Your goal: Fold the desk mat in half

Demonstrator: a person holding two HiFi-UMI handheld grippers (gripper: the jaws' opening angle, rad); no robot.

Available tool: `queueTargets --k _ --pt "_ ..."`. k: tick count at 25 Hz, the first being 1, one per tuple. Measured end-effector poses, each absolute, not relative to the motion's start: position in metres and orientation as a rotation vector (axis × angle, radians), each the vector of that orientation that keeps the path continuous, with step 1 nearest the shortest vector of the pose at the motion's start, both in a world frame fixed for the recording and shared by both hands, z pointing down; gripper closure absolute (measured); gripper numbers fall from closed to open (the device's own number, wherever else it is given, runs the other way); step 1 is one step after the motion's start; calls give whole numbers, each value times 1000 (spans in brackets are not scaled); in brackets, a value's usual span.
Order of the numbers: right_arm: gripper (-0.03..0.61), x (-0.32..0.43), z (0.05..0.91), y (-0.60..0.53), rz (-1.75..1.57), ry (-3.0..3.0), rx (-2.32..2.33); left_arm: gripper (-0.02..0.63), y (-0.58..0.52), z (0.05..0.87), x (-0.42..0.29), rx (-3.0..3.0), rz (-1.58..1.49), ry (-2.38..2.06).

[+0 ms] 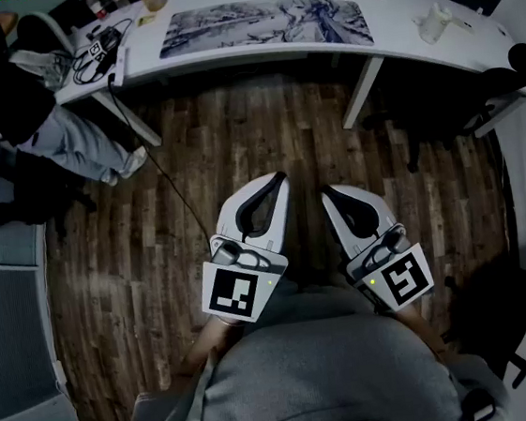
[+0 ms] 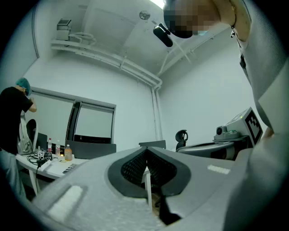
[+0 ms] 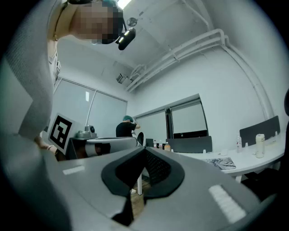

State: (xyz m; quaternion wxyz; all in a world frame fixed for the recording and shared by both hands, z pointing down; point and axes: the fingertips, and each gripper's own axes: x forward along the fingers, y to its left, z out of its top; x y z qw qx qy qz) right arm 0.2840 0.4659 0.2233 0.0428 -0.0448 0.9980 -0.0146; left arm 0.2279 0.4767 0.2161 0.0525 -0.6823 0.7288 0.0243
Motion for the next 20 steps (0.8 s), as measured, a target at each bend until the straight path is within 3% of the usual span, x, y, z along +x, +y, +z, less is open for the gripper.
queueTargets --k 20 --pt "577 252 222 485 -118 2957 -121 615 484 225 196 -2128 113 2181"
